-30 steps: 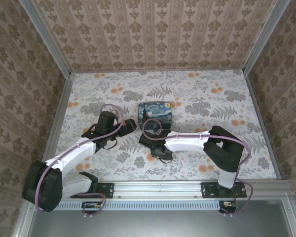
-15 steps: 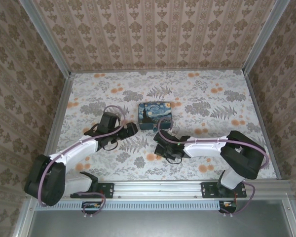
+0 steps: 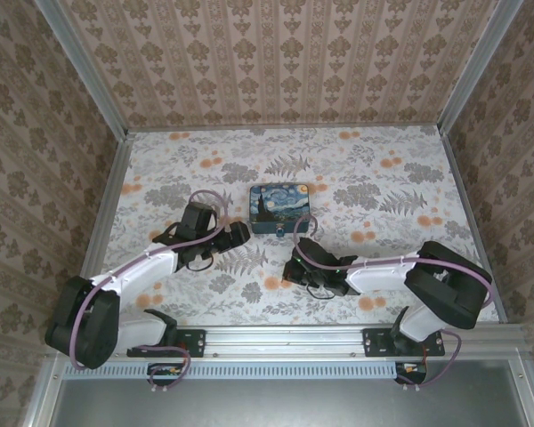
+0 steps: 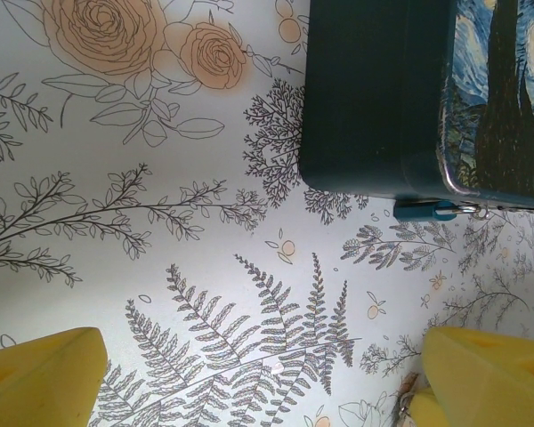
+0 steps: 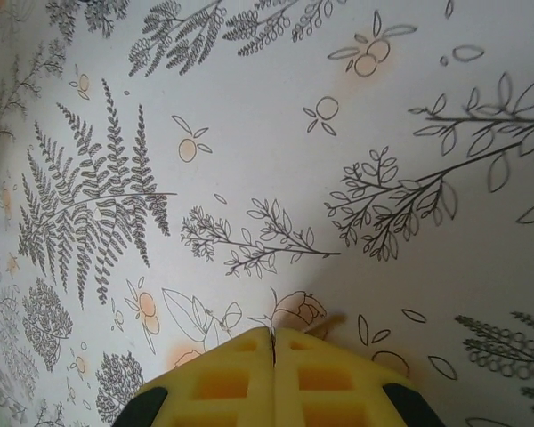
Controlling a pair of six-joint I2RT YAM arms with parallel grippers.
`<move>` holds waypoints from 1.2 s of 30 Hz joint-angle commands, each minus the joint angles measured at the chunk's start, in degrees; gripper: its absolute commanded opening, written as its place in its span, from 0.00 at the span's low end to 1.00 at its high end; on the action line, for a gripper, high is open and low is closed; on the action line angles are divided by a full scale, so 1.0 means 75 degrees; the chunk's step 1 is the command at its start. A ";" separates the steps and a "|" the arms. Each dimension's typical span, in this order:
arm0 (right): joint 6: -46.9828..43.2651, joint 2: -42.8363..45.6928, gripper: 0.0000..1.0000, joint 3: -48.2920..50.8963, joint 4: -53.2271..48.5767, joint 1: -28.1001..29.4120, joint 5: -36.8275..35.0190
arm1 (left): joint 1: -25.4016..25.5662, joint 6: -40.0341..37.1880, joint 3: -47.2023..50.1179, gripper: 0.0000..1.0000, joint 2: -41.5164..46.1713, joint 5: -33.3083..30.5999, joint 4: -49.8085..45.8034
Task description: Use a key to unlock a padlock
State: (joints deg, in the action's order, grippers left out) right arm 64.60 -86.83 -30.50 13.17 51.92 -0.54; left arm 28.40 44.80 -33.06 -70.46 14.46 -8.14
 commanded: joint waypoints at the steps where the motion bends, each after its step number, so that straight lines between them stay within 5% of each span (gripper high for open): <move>1: -0.0412 0.0365 0.00 0.0184 0.0212 -0.0129 0.0071 | 0.0010 -0.0125 -0.0168 1.00 0.0036 0.0176 0.0092; 17: -0.0979 0.0901 0.00 0.0621 0.0489 -0.0409 0.0556 | 0.0411 -0.0079 -0.0455 1.00 -0.0372 0.0283 0.0201; 36: -0.1137 -0.0534 0.00 -0.0507 -0.0146 -0.0335 0.0821 | 0.0924 0.0243 -0.0274 1.00 -0.0441 -0.0179 0.0323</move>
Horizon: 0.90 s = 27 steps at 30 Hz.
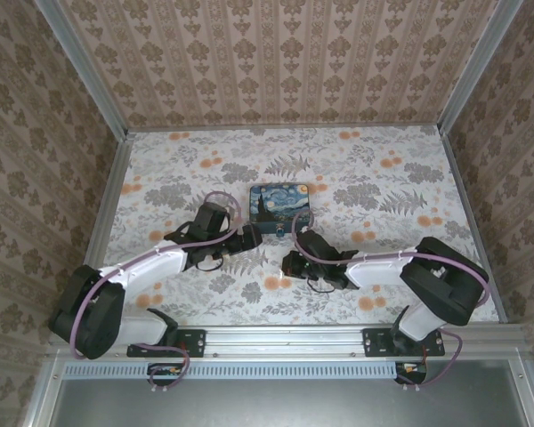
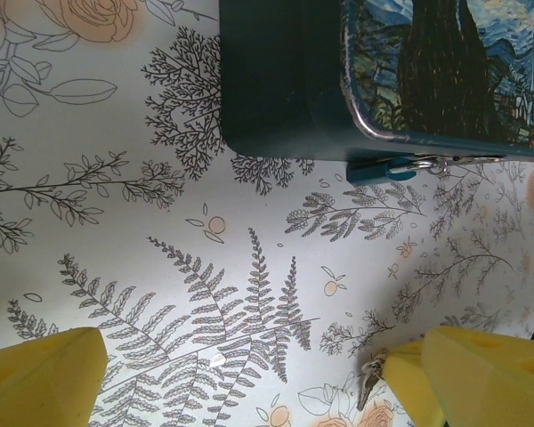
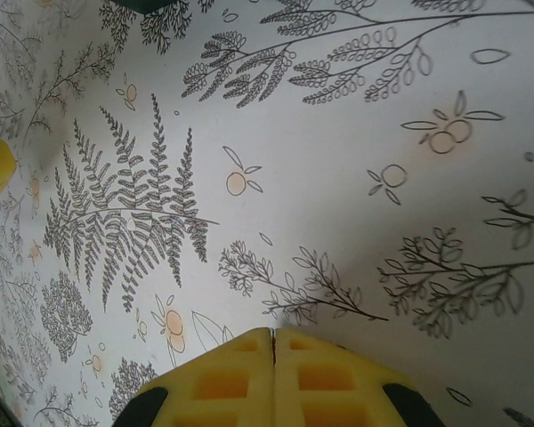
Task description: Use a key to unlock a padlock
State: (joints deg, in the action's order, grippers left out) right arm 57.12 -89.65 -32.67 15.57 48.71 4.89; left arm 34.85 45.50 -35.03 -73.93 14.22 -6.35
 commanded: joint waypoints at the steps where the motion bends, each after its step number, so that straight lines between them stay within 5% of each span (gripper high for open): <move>1: -0.0159 -0.0174 0.00 -0.0287 -0.0595 0.0138 0.0089 | 0.0077 0.0165 0.0000 1.00 0.0036 -0.0161 0.0098; 2: -0.0170 -0.0188 0.01 -0.0327 -0.0681 0.0176 0.0090 | 0.0087 0.0179 0.0015 1.00 0.0047 -0.0172 0.0117; 6: -0.0075 0.0010 0.35 -0.0291 -0.0987 0.0350 0.0006 | 0.0124 0.0201 0.0083 1.00 0.0097 -0.0202 0.0155; 10: 0.0214 0.0656 0.47 -0.0138 -0.1360 0.0512 -0.0462 | 0.0134 0.0204 0.0115 1.00 0.0160 -0.0230 0.0148; 27: 0.2120 0.1169 0.56 -0.0413 -0.3290 0.1185 -0.2080 | 0.0123 0.0202 0.0155 1.00 0.0680 -0.0510 -0.0066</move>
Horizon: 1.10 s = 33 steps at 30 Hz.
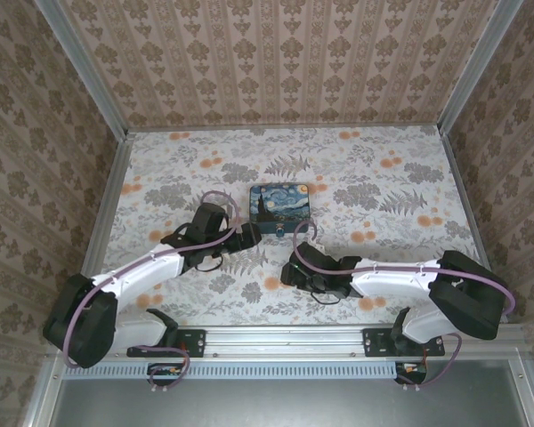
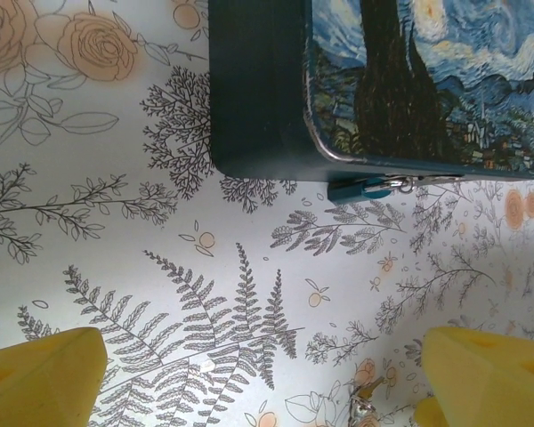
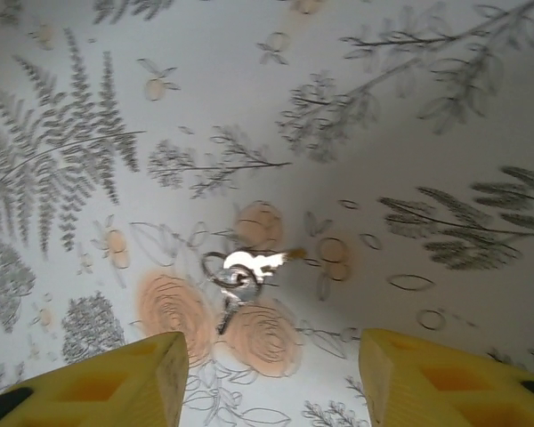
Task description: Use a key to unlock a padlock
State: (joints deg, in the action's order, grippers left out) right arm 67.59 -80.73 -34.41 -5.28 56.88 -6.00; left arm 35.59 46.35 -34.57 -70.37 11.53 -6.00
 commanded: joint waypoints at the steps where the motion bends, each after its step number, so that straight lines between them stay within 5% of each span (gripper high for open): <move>1: 0.0840 -0.0066 0.57 -0.0234 -0.0518 0.0125 -0.0701 | 0.0021 0.0090 0.0103 1.00 0.0228 -0.0165 -0.0117; 10: 0.1546 -0.0899 0.59 -0.1151 -0.1232 0.0255 -0.0955 | 0.0000 0.0148 0.0249 1.00 0.0427 -0.0269 -0.0079; 33: 0.1007 -0.3835 0.51 -0.3443 -0.2964 0.0613 -0.0778 | -0.0152 0.0230 0.0402 1.00 0.0977 -0.0248 -0.0171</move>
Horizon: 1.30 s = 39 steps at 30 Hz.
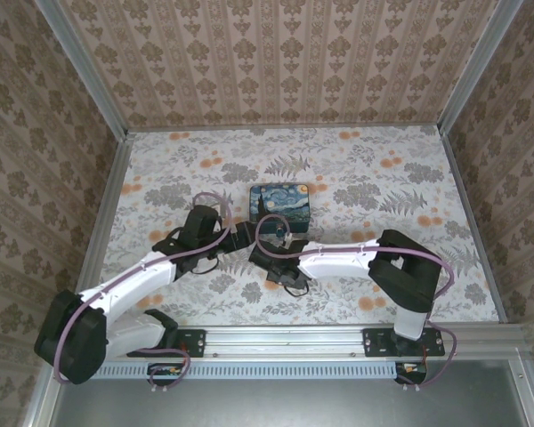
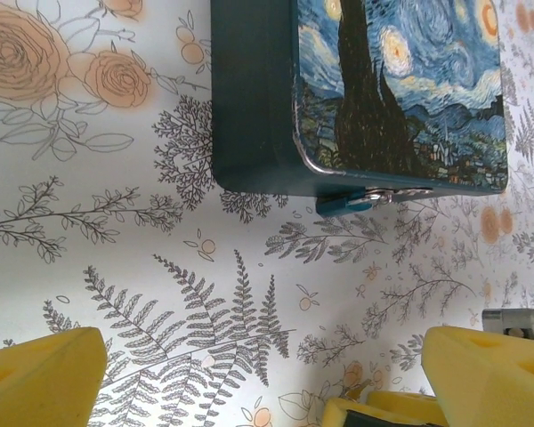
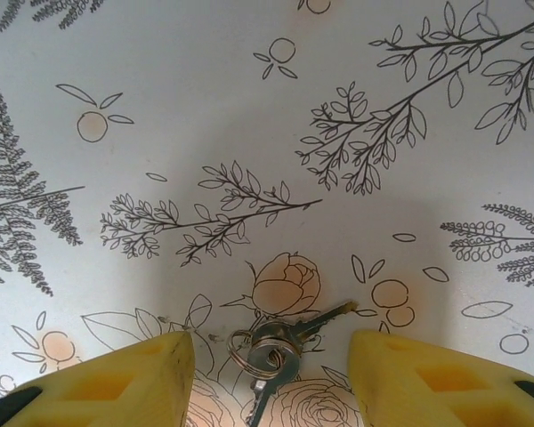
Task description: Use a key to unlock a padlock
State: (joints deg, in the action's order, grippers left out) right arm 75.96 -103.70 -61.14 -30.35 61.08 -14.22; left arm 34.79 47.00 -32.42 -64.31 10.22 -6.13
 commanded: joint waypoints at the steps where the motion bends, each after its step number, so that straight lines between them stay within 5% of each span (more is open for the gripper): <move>1: -0.0181 -0.0857 0.50 0.0087 0.0344 0.0048 0.0293 | -0.0044 0.0162 0.0116 1.00 0.0162 -0.0072 -0.0150; 8: -0.0469 -0.1150 0.41 0.0167 0.0809 -0.0039 0.0438 | -0.0044 0.0184 0.0128 1.00 0.0181 -0.0059 -0.0201; 23: -0.1060 -0.0748 0.01 0.1284 0.2542 -0.0330 0.1251 | -0.0044 0.0120 0.0180 1.00 0.0129 -0.0181 -0.0343; 39: -0.1192 -0.0232 0.00 0.2329 0.4376 -0.0453 0.1594 | -0.0033 0.0119 0.0197 1.00 -0.0108 -0.0132 -0.0132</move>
State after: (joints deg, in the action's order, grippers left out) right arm 67.26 -100.38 -48.18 2.24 57.82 -8.05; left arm 34.74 47.62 -31.35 -64.71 9.54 -7.33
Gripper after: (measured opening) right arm 0.087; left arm 0.999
